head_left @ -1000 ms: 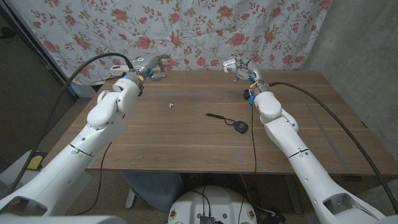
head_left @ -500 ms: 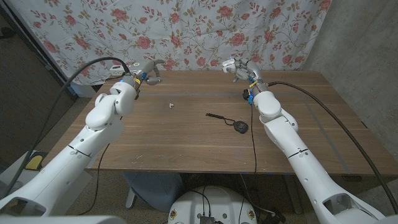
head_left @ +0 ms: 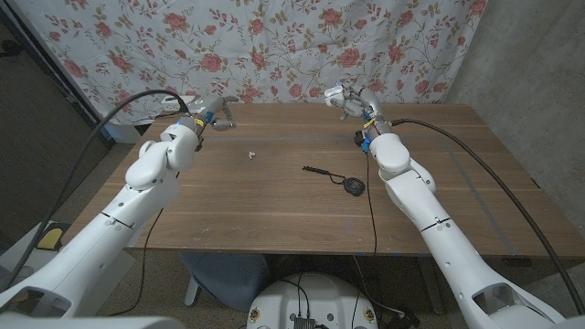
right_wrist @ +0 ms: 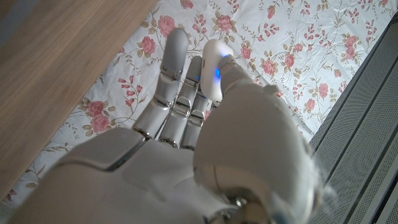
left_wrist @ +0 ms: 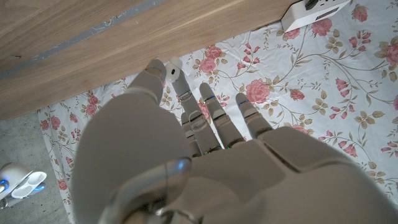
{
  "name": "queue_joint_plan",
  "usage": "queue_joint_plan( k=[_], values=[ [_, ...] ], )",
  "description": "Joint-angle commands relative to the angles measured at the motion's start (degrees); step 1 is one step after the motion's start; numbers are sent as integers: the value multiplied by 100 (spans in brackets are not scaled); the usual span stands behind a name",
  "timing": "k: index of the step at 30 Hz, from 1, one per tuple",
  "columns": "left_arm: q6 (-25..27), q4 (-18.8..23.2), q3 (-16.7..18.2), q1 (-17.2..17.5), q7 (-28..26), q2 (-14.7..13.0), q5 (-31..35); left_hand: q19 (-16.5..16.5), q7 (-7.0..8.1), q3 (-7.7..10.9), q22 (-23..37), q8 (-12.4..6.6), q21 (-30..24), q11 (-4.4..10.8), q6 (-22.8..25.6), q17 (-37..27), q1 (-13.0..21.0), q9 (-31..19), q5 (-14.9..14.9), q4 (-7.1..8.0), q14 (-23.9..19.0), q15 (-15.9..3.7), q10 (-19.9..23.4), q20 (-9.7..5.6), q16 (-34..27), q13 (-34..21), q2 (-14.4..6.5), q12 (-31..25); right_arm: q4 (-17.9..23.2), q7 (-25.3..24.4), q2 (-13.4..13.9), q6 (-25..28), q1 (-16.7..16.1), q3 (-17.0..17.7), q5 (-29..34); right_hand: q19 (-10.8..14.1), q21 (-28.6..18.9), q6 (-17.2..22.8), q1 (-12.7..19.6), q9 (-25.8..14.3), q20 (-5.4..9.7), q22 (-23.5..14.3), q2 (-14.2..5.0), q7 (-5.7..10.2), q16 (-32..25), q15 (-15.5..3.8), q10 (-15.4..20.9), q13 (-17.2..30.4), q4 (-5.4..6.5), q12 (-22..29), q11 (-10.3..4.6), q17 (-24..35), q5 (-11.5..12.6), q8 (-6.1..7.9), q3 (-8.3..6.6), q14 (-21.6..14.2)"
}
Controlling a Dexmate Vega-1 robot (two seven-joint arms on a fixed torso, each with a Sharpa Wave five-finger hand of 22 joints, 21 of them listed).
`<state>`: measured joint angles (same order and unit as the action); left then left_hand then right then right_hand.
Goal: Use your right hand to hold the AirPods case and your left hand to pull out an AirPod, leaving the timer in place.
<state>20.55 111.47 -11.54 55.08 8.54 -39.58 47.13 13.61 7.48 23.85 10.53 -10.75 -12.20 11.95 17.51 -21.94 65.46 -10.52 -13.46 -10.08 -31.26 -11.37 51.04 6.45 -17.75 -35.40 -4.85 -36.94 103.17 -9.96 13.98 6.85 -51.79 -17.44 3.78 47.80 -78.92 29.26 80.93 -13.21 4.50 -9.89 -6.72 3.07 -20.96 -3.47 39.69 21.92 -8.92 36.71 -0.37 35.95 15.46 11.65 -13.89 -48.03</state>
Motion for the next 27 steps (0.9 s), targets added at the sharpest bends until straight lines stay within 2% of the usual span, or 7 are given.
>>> queue_joint_plan(
  k=[1,4,16,19,21,22,27],
  values=[
    [-116,-346,-17,-69,153,-7,-140,56,-19,11,17,-4,-30,38,72,-28,117,-29,-49,45,-114,-99,31,2,42,-18,-147,-41,-13,-24,-32,25,49,-66,57,-2026,-35,55,-10,-5,580,-9,-66,5,-8,-982,663,69,3,50,-621,23,36,-6,-27,-302],
    [-170,-417,-69,-103,235,-62,-122,55,-23,8,17,-4,-30,37,77,-34,118,-30,-49,45,-117,-104,24,3,41,-10,-148,-40,-6,-18,-33,48,68,-79,69,-2026,-37,58,-10,-5,581,-9,-65,4,-7,-983,667,69,2,51,-619,22,37,-5,-27,-300],
    [-208,-758,-259,-244,233,114,-140,56,-23,8,18,-3,-29,37,88,-42,122,-30,-51,48,-111,-100,15,4,57,2,-153,-49,31,-6,-5,55,63,-50,72,-2033,-45,55,-14,-5,581,-9,-61,0,-6,-985,671,60,2,46,-617,24,39,-5,-23,-300],
    [-191,-756,-379,-264,360,37,-7,55,-29,4,18,-2,-29,37,88,-46,117,-30,-50,52,-114,-96,16,7,56,1,-154,-54,38,-3,1,35,49,-33,62,-2036,-46,55,-15,-5,579,-9,-59,8,-6,-987,670,62,2,47,-625,24,40,-5,-22,-301],
    [-375,-759,-356,-336,673,-51,-235,58,-19,10,18,-6,-30,36,102,-43,126,-30,-52,44,-101,-103,13,-4,69,4,-151,-57,42,17,23,19,41,-22,57,-2037,-47,53,-15,-5,579,-9,-61,6,-5,-987,672,62,2,48,-626,23,41,-6,-22,-301],
    [-276,-745,-409,-278,397,-2,-12,51,-9,20,18,-7,-27,35,106,-35,133,-30,-56,40,-94,-101,19,-6,84,-3,-151,-68,44,16,25,13,35,-16,55,-2039,-47,55,-14,-5,579,-8,-62,7,-5,-986,669,63,2,47,-625,23,41,-5,-23,-301],
    [-150,-969,-398,-345,405,107,-41,43,-15,27,18,2,-23,34,95,-34,126,-30,-60,48,-105,-89,9,2,98,-2,-153,-79,32,33,44,-34,23,-2,47,-2041,-52,48,-14,-5,580,-9,-59,5,-3,-987,668,76,0,54,-613,23,43,-7,-22,-300]
  ],
)
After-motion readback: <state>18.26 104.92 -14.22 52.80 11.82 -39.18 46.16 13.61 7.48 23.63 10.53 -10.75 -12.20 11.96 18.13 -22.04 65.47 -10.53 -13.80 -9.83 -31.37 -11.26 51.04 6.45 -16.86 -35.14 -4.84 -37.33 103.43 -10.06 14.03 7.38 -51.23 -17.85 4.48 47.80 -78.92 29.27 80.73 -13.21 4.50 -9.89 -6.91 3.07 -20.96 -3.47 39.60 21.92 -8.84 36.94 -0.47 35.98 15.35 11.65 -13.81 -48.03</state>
